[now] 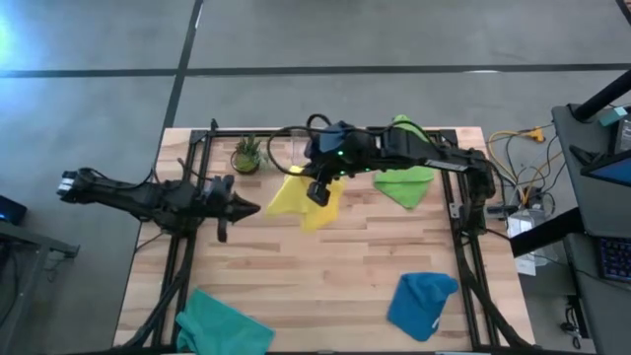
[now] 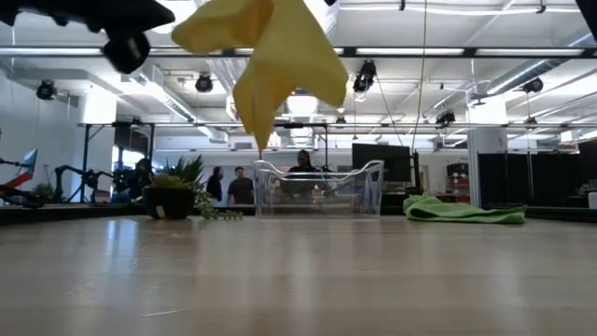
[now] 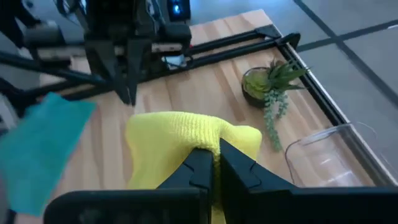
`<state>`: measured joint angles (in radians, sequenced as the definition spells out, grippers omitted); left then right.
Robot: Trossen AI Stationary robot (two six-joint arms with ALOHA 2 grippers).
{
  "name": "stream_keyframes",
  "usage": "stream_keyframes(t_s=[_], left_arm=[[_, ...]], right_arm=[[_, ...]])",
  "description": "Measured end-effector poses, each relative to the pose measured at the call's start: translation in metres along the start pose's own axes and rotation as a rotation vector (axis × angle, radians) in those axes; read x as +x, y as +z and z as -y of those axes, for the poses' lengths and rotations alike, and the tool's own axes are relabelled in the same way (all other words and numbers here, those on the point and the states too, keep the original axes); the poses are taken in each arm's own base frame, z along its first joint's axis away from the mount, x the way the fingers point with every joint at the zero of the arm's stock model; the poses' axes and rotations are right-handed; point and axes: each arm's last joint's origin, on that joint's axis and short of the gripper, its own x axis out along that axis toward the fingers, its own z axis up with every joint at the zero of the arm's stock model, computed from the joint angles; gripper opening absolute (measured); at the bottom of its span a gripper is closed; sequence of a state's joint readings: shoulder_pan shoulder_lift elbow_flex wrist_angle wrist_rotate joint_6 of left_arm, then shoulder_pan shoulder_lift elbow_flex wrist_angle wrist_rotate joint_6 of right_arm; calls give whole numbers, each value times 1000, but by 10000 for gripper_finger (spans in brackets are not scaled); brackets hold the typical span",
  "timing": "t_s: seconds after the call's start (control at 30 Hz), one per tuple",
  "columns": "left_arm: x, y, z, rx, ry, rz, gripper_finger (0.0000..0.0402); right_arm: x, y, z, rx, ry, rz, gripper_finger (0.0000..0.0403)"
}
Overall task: Fold microfiber towels
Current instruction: Fold the yellow microfiber towel
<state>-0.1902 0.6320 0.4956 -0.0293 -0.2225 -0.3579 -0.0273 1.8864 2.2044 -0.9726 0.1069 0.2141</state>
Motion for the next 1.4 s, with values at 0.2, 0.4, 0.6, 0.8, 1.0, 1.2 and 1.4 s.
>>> stream_keyframes(t_s=[0.2, 0.4, 0.6, 0.8, 1.0, 1.2, 1.4], left_arm=[[14, 9, 7, 81, 2, 3, 0], [23, 15, 11, 85, 6, -10, 0], [21, 20, 13, 77, -2, 4, 0], [4, 30, 12, 59, -26, 77, 0], [-11, 34, 10, 49, -38, 110, 0], [-16, 30, 8, 24, -29, 70, 0], [-13, 27, 7, 15, -19, 32, 0]], right_arm=[[-11, -18, -10, 22, -12, -155, 9], [-12, -40, -41, -20, 0, -262, 9], [9, -84, -66, -21, -11, -413, 9], [35, -133, -77, 84, 114, -347, 9], [42, -174, -65, 357, 338, 18, 9], [38, -228, -39, 659, 421, 468, 9], [35, -277, -19, 828, 392, 548, 9]])
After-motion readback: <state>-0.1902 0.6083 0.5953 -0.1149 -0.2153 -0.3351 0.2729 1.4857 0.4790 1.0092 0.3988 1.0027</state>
